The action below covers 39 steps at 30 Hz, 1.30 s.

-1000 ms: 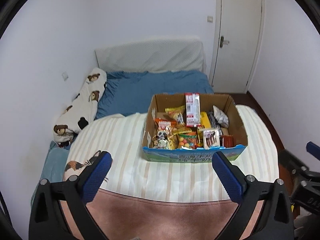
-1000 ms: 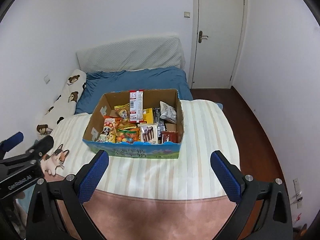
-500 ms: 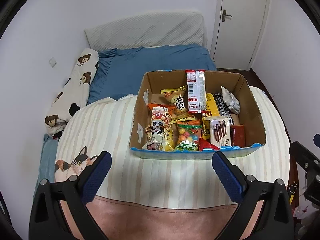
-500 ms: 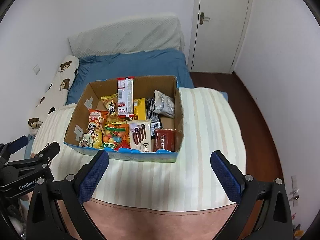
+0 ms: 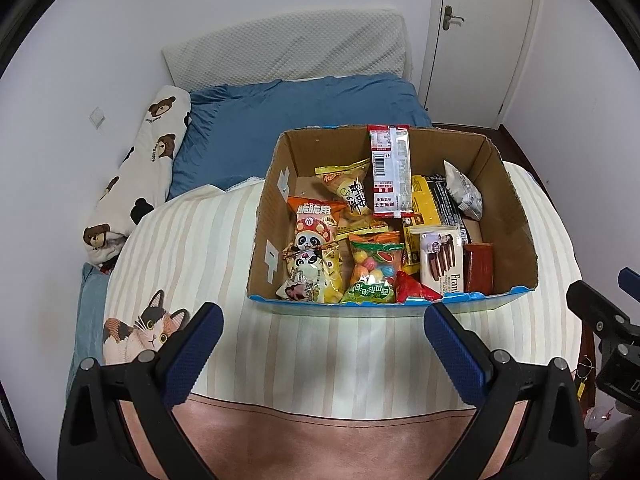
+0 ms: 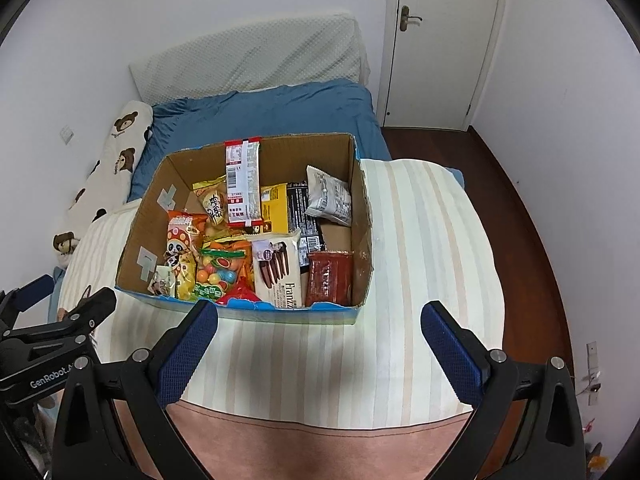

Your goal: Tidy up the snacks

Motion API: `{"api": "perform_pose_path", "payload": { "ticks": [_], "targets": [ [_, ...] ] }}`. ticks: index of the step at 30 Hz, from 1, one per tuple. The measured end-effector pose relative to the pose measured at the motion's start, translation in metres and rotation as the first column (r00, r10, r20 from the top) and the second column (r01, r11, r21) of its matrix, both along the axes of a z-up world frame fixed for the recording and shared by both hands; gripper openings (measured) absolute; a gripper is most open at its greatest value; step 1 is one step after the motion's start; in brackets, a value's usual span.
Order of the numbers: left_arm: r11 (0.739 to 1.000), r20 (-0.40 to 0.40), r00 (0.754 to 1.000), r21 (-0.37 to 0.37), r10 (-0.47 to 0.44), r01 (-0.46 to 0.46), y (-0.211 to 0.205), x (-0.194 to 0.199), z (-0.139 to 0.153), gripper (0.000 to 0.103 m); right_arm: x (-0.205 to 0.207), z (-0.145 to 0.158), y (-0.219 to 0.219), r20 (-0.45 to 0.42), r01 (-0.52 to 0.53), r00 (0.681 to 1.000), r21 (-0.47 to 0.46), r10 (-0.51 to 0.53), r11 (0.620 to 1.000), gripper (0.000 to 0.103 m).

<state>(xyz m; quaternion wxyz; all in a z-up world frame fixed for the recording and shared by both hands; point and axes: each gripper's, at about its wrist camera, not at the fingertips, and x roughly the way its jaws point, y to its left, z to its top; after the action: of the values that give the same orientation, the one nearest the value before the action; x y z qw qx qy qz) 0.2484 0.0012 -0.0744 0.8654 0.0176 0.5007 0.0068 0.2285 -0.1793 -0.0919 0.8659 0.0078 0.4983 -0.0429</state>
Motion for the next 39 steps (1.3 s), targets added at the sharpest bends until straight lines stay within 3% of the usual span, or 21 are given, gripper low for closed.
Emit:
{"api": "perform_pose_path", "payload": {
  "ticks": [39],
  "targets": [
    [1.0, 0.012, 1.0, -0.012, 0.0, 0.0, -0.006, -0.006, 0.018, 0.103, -0.014, 0.007, -0.008, -0.008, 0.031, 0.999, 0.011, -0.031, 0.999, 0.103]
  ]
}}
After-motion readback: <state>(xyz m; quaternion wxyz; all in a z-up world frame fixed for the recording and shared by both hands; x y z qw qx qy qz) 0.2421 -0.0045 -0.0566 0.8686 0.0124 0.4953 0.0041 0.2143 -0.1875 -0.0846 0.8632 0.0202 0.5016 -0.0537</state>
